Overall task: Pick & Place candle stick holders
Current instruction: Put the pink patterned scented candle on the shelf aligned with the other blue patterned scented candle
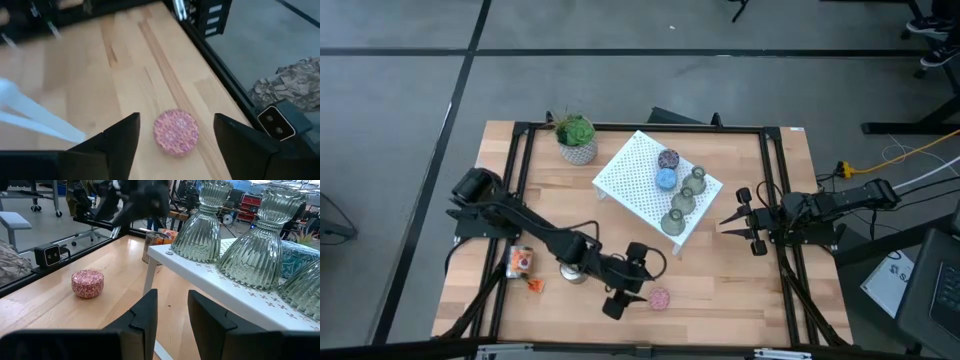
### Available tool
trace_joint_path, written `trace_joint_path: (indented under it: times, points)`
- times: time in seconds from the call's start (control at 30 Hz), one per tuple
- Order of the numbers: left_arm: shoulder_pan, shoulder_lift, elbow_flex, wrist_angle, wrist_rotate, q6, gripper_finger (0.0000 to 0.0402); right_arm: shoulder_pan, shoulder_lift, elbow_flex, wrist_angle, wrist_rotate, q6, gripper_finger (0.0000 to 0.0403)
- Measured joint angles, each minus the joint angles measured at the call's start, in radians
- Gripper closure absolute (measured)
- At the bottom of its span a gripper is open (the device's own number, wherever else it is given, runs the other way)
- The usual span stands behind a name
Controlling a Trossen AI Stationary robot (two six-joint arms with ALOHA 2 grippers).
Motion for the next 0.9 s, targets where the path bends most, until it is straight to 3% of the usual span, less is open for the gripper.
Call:
trace_joint_path:
  times: [0.17,0.37,0.9]
  points:
    - [-0.010,0.056,0.000,0.016,0.000,-0.097,0.0123,0.000,0.000,0.000,0.000,0.000,0.000,0.0290]
    - [-0.011,0.098,0.000,0.058,0.007,-0.095,0.0099,0.000,0.000,0.000,0.000,0.000,0.000,0.0290]
    - [-0.027,0.246,-0.001,0.320,-0.082,-0.058,0.0095,0.000,0.000,0.000,0.000,0.000,0.000,0.0290]
